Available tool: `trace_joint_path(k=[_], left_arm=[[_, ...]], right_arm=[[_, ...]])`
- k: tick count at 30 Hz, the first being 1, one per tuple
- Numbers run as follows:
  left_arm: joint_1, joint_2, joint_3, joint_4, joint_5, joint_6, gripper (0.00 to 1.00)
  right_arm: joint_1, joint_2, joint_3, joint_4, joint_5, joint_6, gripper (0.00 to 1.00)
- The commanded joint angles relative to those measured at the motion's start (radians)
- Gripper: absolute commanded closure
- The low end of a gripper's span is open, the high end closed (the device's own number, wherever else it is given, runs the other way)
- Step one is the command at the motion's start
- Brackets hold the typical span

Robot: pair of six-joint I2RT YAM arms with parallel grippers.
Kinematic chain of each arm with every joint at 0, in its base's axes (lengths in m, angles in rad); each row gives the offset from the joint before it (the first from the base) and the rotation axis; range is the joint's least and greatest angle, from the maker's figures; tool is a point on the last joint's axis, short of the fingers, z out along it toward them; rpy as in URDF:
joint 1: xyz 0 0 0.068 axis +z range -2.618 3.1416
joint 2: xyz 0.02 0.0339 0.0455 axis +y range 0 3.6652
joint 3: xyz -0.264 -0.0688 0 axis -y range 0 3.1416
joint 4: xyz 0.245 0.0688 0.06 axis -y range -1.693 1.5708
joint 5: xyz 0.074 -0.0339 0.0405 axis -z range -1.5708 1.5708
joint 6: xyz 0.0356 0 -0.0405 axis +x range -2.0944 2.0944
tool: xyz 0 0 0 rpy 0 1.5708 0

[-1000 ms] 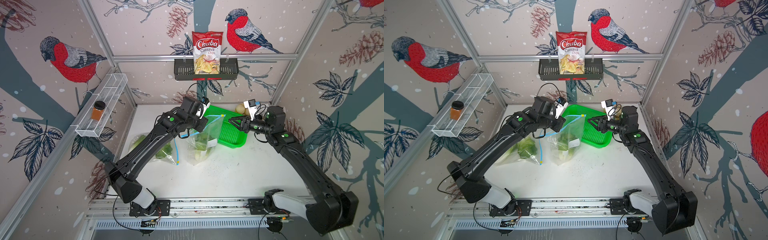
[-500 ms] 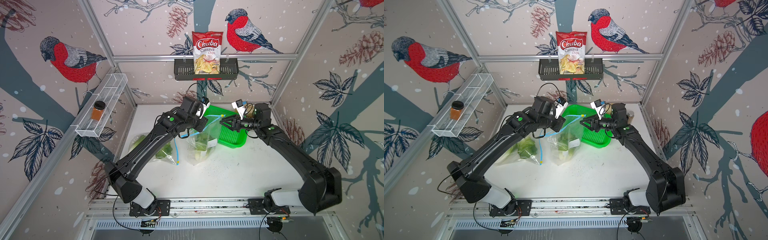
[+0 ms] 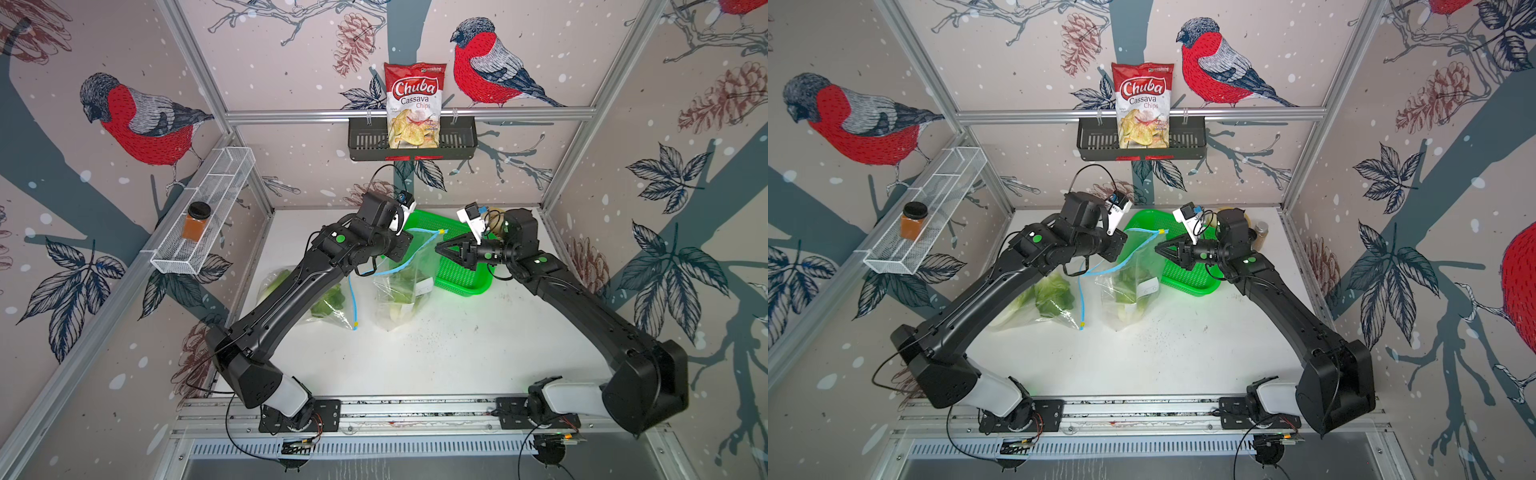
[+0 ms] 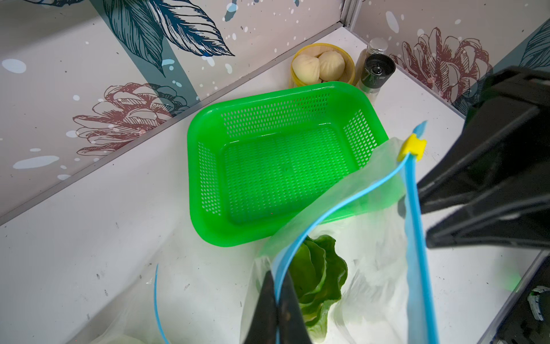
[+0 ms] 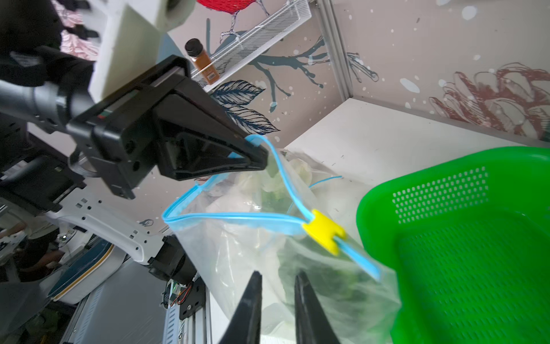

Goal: Put the chinese cabbages into a zipper bag and zip it
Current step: Adjust the zipper food storage bag at the center of the board.

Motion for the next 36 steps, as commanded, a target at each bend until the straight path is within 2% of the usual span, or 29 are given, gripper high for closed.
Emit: trace_joint_path(k=[1,3,6,9,10,13,18,24,28,29,31,36], left_arm=[[0.002,-0.003,0.006,0.038,-0.004,0.003,1.0],[0.001,-0.002,0.012,0.036,-0.006,0.002,1.0],[0.002,-0.004,0.007,0.033,-0.009,0.0,1.0],[0.002,-0.004,0.007,0.03,-0.01,-0.001,1.0],[0.002,-0.004,0.006,0.03,-0.011,-0.004,1.0],[0.002,-0.004,0.007,0.034,-0.008,-0.006,1.0],[0.002,-0.003,0.009,0.036,-0.002,-0.008,1.0],[0.002,-0.006,0.011,0.028,-0.019,-0.005,1.0],[0.002,-0.012,0.002,0.033,-0.028,-0.004,1.0],[0.002,-0.012,0.001,0.032,-0.028,-0.004,1.0],[0.003,-0.012,0.002,0.03,-0.032,-0.001,1.0],[0.005,-0.02,0.001,0.03,-0.036,-0.002,1.0]], right_arm=[[-0.022,0.01,0.006,0.037,0.013,0.015,0.8],[-0.044,0.017,0.007,0.039,0.014,0.014,0.79],[-0.078,0.029,0.003,0.079,-0.002,0.036,0.69],[-0.076,0.054,0.02,0.067,-0.015,-0.007,0.54],[-0.077,0.064,0.025,0.063,-0.015,-0.018,0.52],[-0.071,0.099,0.047,0.078,-0.047,-0.031,0.48],[-0.025,0.154,0.12,0.021,-0.04,-0.098,0.48],[0.009,0.17,0.145,0.011,-0.045,-0.11,0.58],[0.024,0.154,0.133,0.004,-0.027,-0.106,0.68],[0.024,0.15,0.13,0.003,-0.024,-0.103,0.69],[0.022,0.135,0.123,0.002,-0.004,-0.1,0.77],[-0.003,0.098,0.087,0.029,0.015,-0.071,0.87]])
